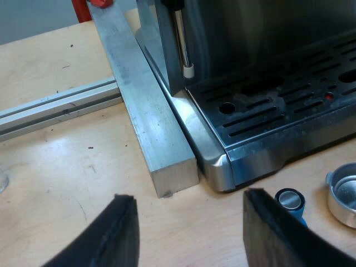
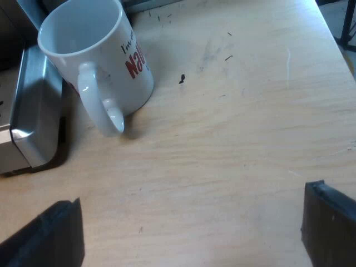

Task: Put the handle in the coffee machine

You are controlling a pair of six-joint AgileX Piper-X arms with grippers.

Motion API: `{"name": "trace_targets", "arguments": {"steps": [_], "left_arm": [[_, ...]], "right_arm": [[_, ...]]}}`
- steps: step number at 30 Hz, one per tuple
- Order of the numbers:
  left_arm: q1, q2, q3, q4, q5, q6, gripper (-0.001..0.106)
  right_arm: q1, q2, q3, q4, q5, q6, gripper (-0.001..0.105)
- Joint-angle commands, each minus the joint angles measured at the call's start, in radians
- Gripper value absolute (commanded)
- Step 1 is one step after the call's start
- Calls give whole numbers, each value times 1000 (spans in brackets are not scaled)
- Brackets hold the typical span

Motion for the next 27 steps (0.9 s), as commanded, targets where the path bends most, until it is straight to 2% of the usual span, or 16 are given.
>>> {"name": "trace_targets", "arguments": {"steps": [1,8,13,18,25,27], "left_arm": [[-8,-140,-1,-7,-1,-2,45],[-8,-113,-21,-7,20,-2,45],[-35,-61,-59,-7,114,-2,45],[-58,8,-89,-7,159,-2,45],[-107,106,-96,-7,267,-2,45],[-110,130,-96,-7,303,6,45]], "right_arm": [[-1,-41,-28,-5,-9,-9,80],[-1,32,-127,29,-9,-12,80],[-1,152,-230,135,-63,-37,80],[-1,278,-327,215,-121,-82,80],[-1,465,-468,331,-190,-148,80],[-1,505,-499,338,-193,-149,80]]}}
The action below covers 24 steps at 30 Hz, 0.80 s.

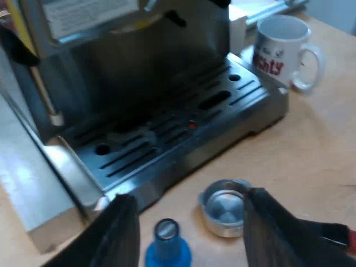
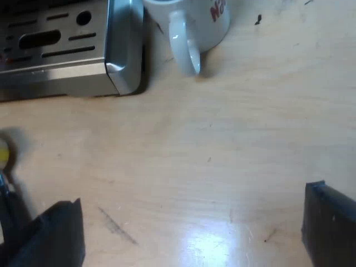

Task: Put the handle in the coffee machine

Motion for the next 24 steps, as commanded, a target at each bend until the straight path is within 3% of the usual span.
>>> {"name": "trace_targets", "arguments": {"steps": [1,4,9,14,19,24], "left_arm": [[-5,31,-5,-5,82,22,45],[-5,60,-5,-3,155,52,45],[-62,103,-5,-3,158,61,45],[-143,153,-5,-3,158,71,45],[-222,213,-5,-3,158,112,45],[-275,248,-5,-3,158,119,45]], "right_arm": [[6,48,-54,17,-21,-18,80],[41,99,-97,17,-22,-18,80],[153,170,-136,17,9,-7,80],[298,225,-137,13,84,58,80],[523,310,-137,-53,194,168,80],[708,397,-137,-120,289,210,80]]}}
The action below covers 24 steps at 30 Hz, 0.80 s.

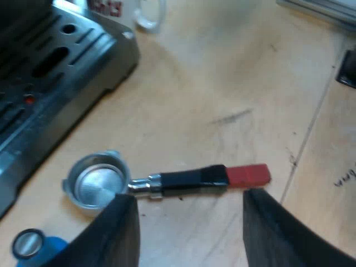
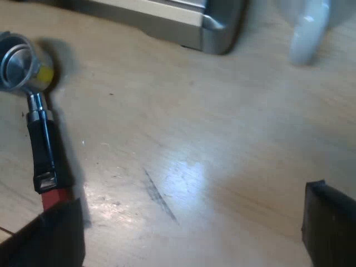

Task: Put the handle in the coffee machine

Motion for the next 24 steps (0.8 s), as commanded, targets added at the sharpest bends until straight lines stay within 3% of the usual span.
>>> {"name": "trace_targets", "arguments": {"steps": [1,11,14,19,22,24], "left_arm": [[-26,12,-5,-3,6,14,45],[-29,12,-5,-3,6,24,45],[-29,12,-5,-1,6,24,45],[-29,12,-5,16,14,28,45],[-29,12,-5,16,16,28,45],[-29,12,-5,20,30,28,45]], "right_arm": [[100,50,-11,-39,71,22,80],[257,244,-7,-79,128,85,78],[278,298,-7,-79,128,89,62],[323,374,-2,-109,120,89,19],[356,401,17,-154,112,89,1],[389,421,38,-193,86,123,0]]}}
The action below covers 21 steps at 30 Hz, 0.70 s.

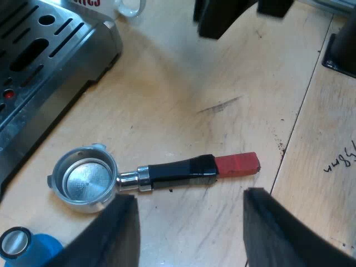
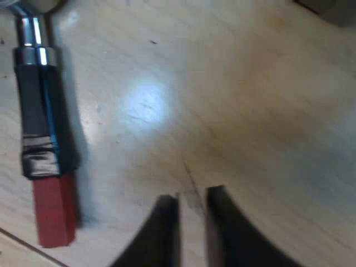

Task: Put the handle in the coffee machine

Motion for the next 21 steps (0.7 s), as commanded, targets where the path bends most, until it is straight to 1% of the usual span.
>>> {"name": "trace_targets", "arguments": {"steps": [1,3,5,12,16,19,21], "left_arm": [[-5,1,-5,0,28,3,45],[-5,1,-5,15,56,3,45],[-5,1,-5,33,62,5,45],[-5,1,-5,104,67,54,45],[-5,1,-5,134,67,55,45],[-5,1,-5,160,47,55,45],[-5,1,-5,175,19,55,45]], "right_arm": [[37,21,21,-41,-36,34,0],[79,45,39,-53,-38,81,0],[106,60,52,-60,-38,108,0],[182,117,113,-146,-38,205,0],[214,167,117,-198,-72,224,0],[227,211,117,-233,-87,263,0],[233,252,117,-262,-124,292,0]]}}
